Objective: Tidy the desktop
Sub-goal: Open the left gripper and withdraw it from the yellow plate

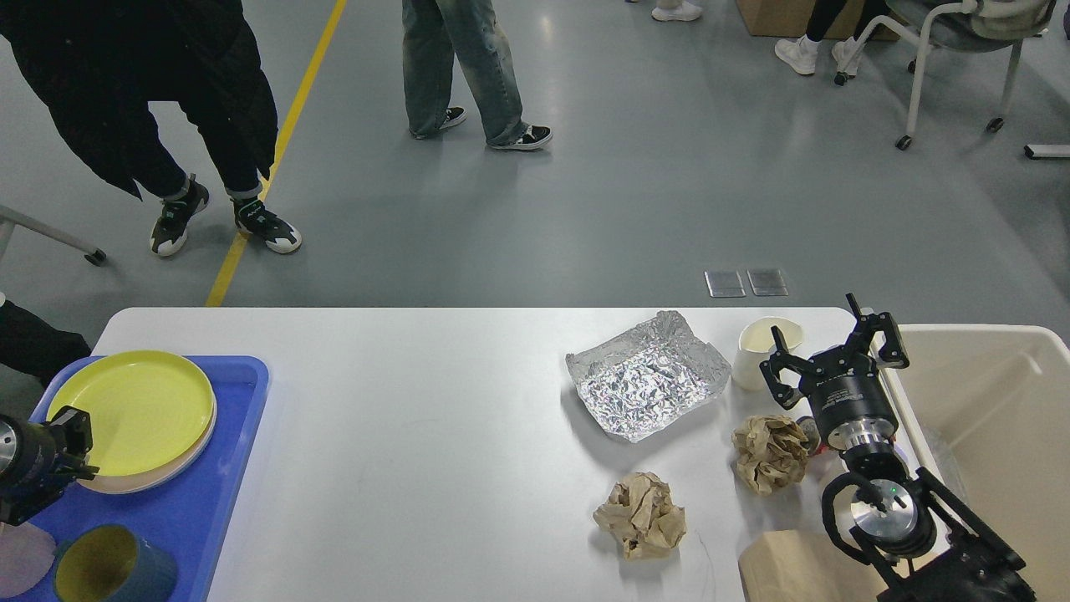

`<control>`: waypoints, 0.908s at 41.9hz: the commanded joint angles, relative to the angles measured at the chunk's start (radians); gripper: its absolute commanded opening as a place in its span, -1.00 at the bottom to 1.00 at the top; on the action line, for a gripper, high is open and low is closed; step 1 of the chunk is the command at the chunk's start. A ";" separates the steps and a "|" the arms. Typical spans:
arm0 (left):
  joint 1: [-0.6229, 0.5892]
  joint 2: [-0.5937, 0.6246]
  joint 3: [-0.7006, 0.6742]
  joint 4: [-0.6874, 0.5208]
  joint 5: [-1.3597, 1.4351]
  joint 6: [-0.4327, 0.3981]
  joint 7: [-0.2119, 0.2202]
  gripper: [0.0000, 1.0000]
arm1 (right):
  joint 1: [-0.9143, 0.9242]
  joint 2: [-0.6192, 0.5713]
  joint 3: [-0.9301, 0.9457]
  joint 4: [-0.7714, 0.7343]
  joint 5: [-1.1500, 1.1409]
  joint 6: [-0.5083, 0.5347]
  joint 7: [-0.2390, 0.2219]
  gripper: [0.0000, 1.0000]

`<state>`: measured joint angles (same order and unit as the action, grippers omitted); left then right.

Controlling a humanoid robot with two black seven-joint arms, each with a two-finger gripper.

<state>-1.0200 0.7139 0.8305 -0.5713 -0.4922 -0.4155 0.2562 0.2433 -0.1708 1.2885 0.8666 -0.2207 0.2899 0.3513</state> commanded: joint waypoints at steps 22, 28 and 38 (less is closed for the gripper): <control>0.009 -0.007 -0.007 -0.004 0.000 0.038 0.015 0.77 | 0.001 0.000 0.000 0.000 0.000 0.000 0.000 1.00; 0.003 -0.002 -0.002 -0.010 0.003 0.029 0.014 0.87 | 0.001 0.000 0.000 0.000 0.000 0.000 0.000 1.00; -0.040 0.027 0.007 -0.010 0.035 -0.002 0.015 0.91 | 0.001 0.000 0.000 0.000 0.000 0.000 0.000 1.00</control>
<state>-1.0306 0.7255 0.8351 -0.5813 -0.4738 -0.3927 0.2709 0.2440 -0.1702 1.2885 0.8666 -0.2207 0.2899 0.3513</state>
